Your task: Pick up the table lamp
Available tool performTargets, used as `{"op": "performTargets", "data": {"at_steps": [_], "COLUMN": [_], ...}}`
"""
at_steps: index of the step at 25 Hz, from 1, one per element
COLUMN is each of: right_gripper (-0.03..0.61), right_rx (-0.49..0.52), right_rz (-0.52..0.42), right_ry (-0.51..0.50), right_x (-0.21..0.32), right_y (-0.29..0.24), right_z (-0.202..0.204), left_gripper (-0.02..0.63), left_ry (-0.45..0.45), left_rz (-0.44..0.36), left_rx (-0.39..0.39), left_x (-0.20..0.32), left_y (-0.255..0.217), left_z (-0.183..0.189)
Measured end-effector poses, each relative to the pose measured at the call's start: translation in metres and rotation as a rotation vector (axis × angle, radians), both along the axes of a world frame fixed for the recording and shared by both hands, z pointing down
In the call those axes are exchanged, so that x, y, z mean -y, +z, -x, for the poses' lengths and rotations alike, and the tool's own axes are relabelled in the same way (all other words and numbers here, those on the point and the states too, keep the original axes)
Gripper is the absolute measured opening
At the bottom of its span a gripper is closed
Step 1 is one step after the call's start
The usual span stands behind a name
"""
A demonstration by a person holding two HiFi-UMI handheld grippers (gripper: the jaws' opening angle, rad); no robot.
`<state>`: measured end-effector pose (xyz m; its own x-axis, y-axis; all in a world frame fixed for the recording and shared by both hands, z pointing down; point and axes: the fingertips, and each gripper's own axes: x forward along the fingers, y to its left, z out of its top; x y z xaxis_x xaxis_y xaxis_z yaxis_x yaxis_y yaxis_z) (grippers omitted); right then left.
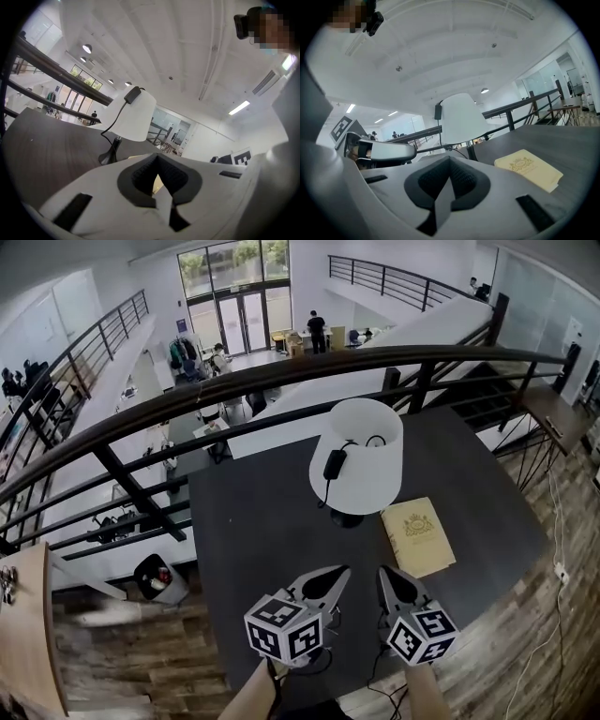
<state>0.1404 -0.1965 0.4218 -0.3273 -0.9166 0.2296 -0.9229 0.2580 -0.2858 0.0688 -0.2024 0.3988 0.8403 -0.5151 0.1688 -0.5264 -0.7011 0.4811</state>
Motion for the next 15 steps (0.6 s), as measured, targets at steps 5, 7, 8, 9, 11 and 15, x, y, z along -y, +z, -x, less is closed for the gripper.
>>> {"op": "performTargets", "data": {"at_steps": [5,7,8,9,11,15], "right_gripper": [-0.005,-0.005,-0.005,-0.005,-0.005,-0.005], "right_rx": [-0.016,-0.022,-0.026,-0.029,-0.033,-0.042], "right_rz": [0.026,0.033,0.036,0.039,0.045,0.054], "right_ry": [-0.009,-0.01,-0.011,-0.01,-0.005,0.007], "right_x": [0.028,0.038,0.043,0.048,0.056,0.069], "right_y": [0.015,0.021,0.024,0.027,0.033,0.042], "right_z": [0.003,0.003,0.003,0.002,0.0,-0.007], "left_gripper": [0.026,0.026,0.026,0.026,0.026,0.026], "left_ry": [-0.018,-0.018,-0.017,-0.017,-0.017,-0.026], "left_rz": [0.037,0.047,0.051,0.055,0.066,0.101], "left_rx": [-0.056,-0.078,-0.088,-0.097,-0.118,-0.19], "left_x": [0.031,0.042,0.047,0.051,0.059,0.073], "left_y": [0.005,0.007,0.009,0.011,0.014,0.018], "left_z": [0.0,-0.003,-0.005,-0.006,-0.009,-0.014]}}
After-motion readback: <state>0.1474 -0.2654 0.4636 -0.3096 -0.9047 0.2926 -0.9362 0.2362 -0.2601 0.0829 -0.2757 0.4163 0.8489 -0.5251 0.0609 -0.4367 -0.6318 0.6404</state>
